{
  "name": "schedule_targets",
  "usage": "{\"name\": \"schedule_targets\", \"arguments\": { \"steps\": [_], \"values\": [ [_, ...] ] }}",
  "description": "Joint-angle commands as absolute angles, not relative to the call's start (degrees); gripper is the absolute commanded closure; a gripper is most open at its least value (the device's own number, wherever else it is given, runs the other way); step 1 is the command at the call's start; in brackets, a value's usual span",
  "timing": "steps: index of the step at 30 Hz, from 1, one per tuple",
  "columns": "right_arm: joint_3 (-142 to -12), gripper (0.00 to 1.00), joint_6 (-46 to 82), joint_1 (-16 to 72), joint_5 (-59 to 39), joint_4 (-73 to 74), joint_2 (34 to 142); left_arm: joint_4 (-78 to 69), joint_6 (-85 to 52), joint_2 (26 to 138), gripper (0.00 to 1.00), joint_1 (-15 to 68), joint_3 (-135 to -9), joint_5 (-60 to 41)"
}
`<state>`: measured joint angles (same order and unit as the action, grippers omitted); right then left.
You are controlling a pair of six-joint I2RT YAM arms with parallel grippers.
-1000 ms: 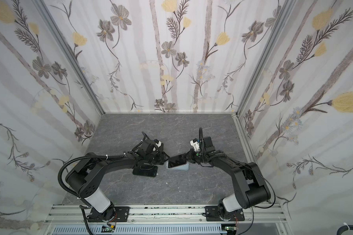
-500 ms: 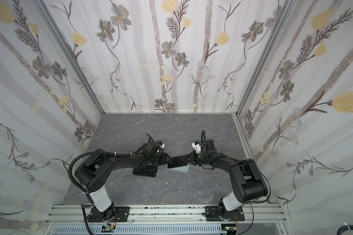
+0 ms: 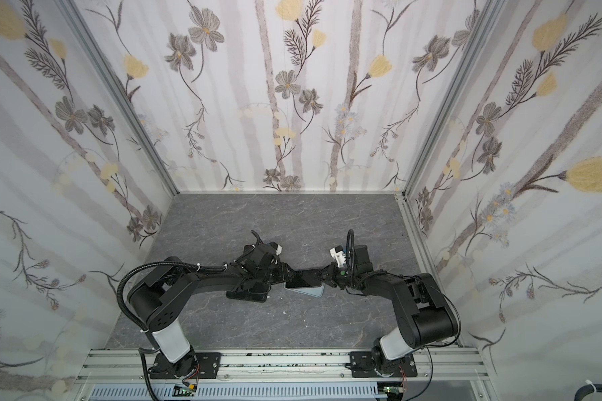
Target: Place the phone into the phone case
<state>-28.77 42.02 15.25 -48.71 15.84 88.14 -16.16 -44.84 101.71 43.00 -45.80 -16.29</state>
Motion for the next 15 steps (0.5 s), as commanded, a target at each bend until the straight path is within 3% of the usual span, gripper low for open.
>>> {"name": "schedule_targets", "arguments": {
  "steps": [1,15],
  "values": [
    [-27.06,0.9,43.37,15.4,-42.58,13.93,88.93,-17.87,-49.52,101.49,0.56,44.69,-44.7,-23.03],
    [-24.72,0.88,42.03,15.16,-39.0,10.67,86.34,-22.21,-55.87,99.2,0.57,47.19,-40.55,-23.04]
  ]
}}
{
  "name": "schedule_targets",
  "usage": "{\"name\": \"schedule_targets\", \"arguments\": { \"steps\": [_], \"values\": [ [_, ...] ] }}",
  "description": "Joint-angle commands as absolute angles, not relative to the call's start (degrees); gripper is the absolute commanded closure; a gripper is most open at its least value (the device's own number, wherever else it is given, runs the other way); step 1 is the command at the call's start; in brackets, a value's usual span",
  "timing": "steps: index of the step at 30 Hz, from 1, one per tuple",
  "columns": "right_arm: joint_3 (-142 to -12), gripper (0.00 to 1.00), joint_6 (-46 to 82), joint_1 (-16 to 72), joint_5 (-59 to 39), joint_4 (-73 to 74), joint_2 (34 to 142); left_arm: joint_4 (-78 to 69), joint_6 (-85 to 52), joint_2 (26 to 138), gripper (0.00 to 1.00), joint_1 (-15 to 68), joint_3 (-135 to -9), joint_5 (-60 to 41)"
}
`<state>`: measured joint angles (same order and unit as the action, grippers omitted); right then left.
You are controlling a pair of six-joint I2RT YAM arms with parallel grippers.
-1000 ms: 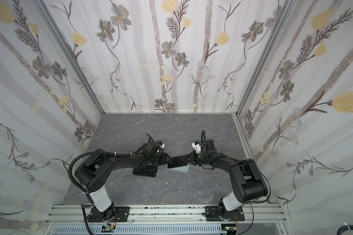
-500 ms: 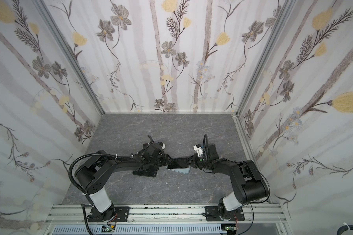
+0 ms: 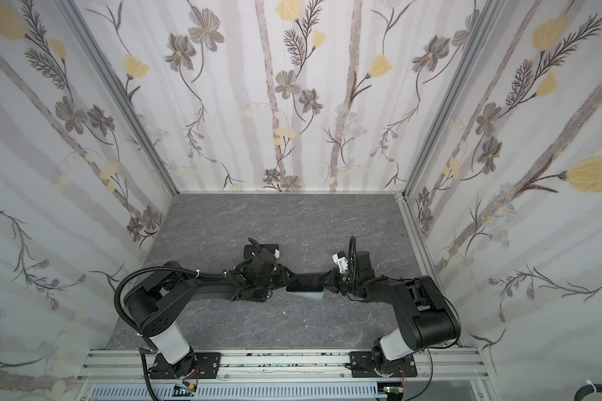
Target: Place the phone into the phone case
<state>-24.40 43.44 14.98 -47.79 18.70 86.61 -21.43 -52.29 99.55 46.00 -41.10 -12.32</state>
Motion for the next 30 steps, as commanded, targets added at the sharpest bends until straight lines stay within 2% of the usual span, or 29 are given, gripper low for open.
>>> {"name": "schedule_targets", "arguments": {
  "steps": [1,8,15,24,30],
  "values": [
    [-25.15,0.88,41.28,15.12,-38.15,9.41,86.1,-22.19,-55.96,98.99,0.57,47.32,-40.29,-22.94],
    [-21.66,0.94,44.22,15.15,-37.94,12.52,83.67,-27.0,-60.06,97.54,0.58,48.58,-36.78,-22.76],
    [-21.27,0.88,41.99,15.2,-38.06,10.97,86.31,-26.94,-60.03,98.0,0.58,48.78,-36.65,-22.64],
    [-26.56,0.64,36.19,15.79,-29.21,-1.99,81.65,-23.13,-57.97,96.92,0.58,48.72,-35.34,-19.03],
    [-30.33,0.54,35.05,16.7,-26.11,-9.79,76.06,-21.94,-57.23,95.58,0.58,48.74,-34.77,-17.77]
  ]
}}
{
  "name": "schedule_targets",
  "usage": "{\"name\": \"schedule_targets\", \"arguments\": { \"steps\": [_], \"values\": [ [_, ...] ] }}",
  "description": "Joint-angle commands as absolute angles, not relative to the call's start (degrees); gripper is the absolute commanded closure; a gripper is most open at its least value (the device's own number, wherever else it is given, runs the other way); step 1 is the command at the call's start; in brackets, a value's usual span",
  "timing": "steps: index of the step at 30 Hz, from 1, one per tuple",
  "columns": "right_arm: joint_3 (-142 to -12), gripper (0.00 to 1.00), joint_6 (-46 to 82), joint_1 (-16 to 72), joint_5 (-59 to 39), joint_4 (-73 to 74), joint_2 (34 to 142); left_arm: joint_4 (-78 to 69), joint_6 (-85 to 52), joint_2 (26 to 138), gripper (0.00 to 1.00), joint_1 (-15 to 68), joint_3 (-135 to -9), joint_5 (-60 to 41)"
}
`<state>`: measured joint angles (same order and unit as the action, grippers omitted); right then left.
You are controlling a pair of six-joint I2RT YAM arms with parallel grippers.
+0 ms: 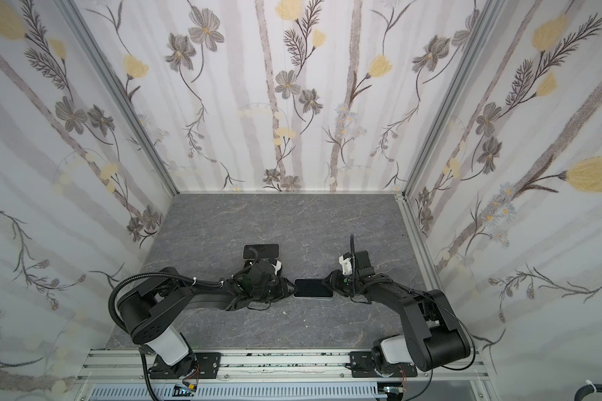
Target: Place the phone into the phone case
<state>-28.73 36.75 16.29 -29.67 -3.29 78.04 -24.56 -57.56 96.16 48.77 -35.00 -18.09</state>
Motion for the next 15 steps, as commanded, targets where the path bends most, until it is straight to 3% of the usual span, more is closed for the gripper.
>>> {"name": "schedule_targets", "arguments": {
  "steps": [1,6,9,15],
  "values": [
    [-31.05,0.52,34.81,16.9,-25.3,-11.61,74.99,-21.49,-56.92,95.25,0.58,48.76,-34.95,-17.48],
    [-35.51,0.48,32.56,16.91,-20.32,-21.61,69.78,-17.8,-53.52,94.05,0.58,48.78,-36.66,-16.01],
    [-36.88,0.5,31.3,16.92,-17.78,-25.44,67.03,-14.2,-49.97,94.1,0.58,48.76,-39.36,-15.82],
    [-34.52,0.7,29.93,16.96,-20.11,-23.78,68.75,-10.11,-45.3,95.1,0.6,48.77,-43.11,-12.78]
  ]
}}
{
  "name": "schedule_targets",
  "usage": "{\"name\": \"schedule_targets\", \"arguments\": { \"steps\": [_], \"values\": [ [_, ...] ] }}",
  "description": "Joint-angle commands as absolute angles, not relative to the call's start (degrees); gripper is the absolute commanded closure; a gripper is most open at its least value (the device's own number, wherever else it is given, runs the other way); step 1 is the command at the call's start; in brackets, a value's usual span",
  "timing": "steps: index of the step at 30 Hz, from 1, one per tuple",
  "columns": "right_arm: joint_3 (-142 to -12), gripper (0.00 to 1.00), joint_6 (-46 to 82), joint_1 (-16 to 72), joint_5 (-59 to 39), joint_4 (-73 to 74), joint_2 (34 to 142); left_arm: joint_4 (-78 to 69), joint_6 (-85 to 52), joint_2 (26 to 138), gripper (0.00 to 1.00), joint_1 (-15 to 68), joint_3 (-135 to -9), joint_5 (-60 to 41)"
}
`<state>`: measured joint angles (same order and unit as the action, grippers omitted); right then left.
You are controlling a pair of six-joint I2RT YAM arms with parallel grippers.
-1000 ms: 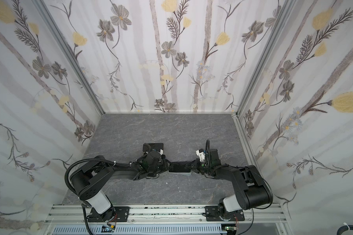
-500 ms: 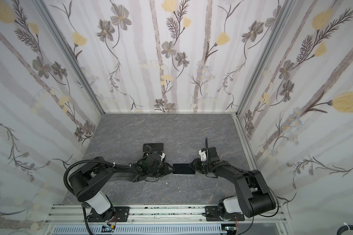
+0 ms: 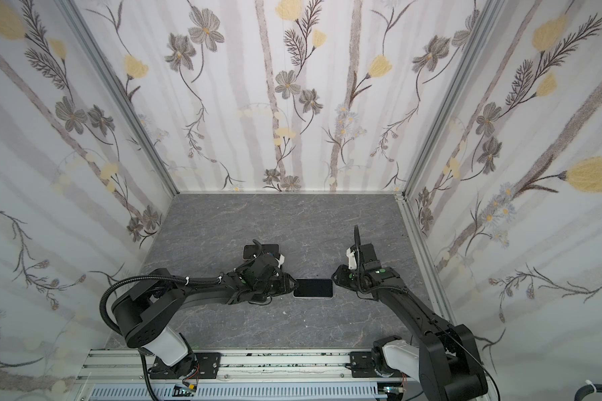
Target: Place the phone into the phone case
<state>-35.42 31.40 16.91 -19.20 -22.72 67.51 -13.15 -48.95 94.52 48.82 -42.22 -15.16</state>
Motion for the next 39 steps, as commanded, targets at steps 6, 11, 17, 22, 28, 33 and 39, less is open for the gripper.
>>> {"name": "schedule_targets", "arguments": {
  "steps": [6,11,17,22,28,33,39],
  "values": [
    [-32.56,0.83,30.33,17.12,-23.19,-19.39,72.18,-10.27,-44.21,97.67,0.62,48.75,-43.56,-11.97],
    [-32.15,0.84,29.53,17.14,-23.71,-18.74,74.73,-10.81,-44.3,98.68,0.63,48.86,-43.1,-12.87],
    [-31.77,0.89,28.98,17.55,-24.26,-18.12,76.99,-10.9,-44.29,98.79,0.64,48.87,-43.07,-13.25],
    [-32.07,0.94,28.24,18.04,-24.29,-19.52,78.22,-10.98,-44.3,99.7,0.64,48.88,-43.18,-13.42],
    [-32.78,0.91,26.69,19.07,-22.58,-22.9,80.37,-10.77,-44.23,100.32,0.64,48.94,-43.16,-13.18],
    [-34.25,0.88,26.87,21.43,-20.33,-24.7,82.71,-10.01,-44.12,100.15,0.64,48.89,-42.87,-12.46],
    [-37.24,0.89,27.31,25.58,-15.25,-28.62,85.52,-9.36,-43.86,100.06,0.64,48.89,-42.64,-11.87]
  ]
}}
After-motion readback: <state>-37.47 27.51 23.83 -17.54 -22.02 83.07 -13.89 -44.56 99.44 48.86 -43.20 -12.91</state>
